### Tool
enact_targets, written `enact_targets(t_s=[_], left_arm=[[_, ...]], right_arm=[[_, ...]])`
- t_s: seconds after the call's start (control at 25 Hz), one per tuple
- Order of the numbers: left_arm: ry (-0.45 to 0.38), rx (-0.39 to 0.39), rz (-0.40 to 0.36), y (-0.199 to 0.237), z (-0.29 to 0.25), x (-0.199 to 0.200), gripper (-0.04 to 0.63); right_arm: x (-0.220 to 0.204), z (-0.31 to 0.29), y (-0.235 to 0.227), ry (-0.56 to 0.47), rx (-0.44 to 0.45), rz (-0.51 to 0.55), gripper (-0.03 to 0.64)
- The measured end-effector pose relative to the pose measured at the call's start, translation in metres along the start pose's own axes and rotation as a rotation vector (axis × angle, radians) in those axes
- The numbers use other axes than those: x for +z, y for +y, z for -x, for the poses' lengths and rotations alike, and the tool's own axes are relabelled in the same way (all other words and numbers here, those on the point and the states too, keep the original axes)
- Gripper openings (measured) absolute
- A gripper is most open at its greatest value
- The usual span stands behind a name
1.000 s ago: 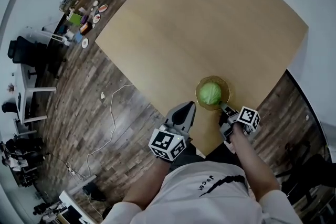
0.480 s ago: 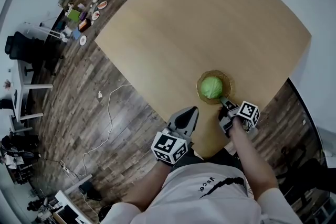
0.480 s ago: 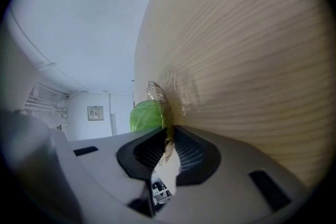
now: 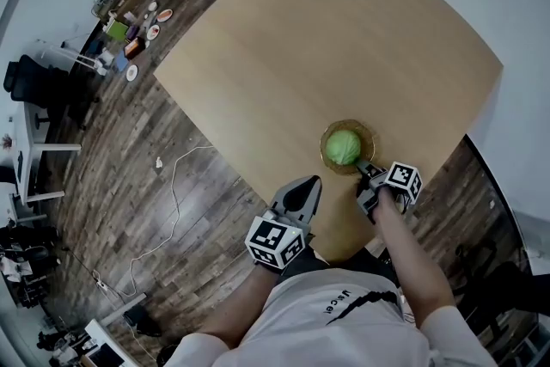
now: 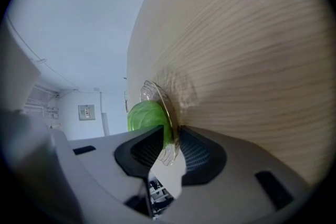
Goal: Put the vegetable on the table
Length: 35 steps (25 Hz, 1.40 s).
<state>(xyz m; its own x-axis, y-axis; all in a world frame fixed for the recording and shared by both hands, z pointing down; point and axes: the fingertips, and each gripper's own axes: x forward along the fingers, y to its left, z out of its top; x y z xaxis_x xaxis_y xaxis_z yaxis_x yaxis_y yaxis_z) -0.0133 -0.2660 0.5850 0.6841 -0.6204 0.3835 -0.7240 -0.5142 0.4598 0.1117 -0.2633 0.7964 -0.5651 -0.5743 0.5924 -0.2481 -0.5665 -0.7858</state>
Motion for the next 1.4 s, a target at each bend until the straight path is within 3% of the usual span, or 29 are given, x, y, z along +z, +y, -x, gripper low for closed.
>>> enact_targets(t_s=[0.16, 0.44, 0.6, 0.8, 0.96, 1.12, 1.4], left_arm=[[-0.026, 0.001, -0.008, -0.004, -0.001, 0.009, 0.014], [-0.021, -0.03, 0.019, -0.013, -0.006, 0.01, 0.014], [-0.024, -0.044, 0.016, -0.013, 0.003, 0.015, 0.014], [-0.032, -0.082, 0.013, -0.028, 0.0, 0.022, 0.014], [-0.009, -0.125, 0.037, -0.046, -0.002, 0.026, 0.014], [0.03, -0.124, 0.005, -0.056, 0.003, 0.038, 0.014], [-0.016, -0.181, -0.064, -0.082, 0.029, 0.082, 0.014]], right_arm=[[0.002, 0.008, -0.001, -0.005, -0.02, -0.022, 0.095], [-0.004, 0.032, -0.004, -0.017, -0.064, 0.056, 0.086], [-0.022, 0.041, 0.029, -0.017, 0.004, 0.149, 0.037], [-0.03, 0.052, 0.087, -0.021, 0.136, 0.243, 0.028], [-0.037, 0.075, 0.134, -0.072, 0.199, 0.419, 0.025], [-0.053, 0.101, 0.176, -0.118, 0.25, 0.61, 0.021], [-0.074, 0.155, 0.235, -0.276, 0.253, 0.939, 0.015]])
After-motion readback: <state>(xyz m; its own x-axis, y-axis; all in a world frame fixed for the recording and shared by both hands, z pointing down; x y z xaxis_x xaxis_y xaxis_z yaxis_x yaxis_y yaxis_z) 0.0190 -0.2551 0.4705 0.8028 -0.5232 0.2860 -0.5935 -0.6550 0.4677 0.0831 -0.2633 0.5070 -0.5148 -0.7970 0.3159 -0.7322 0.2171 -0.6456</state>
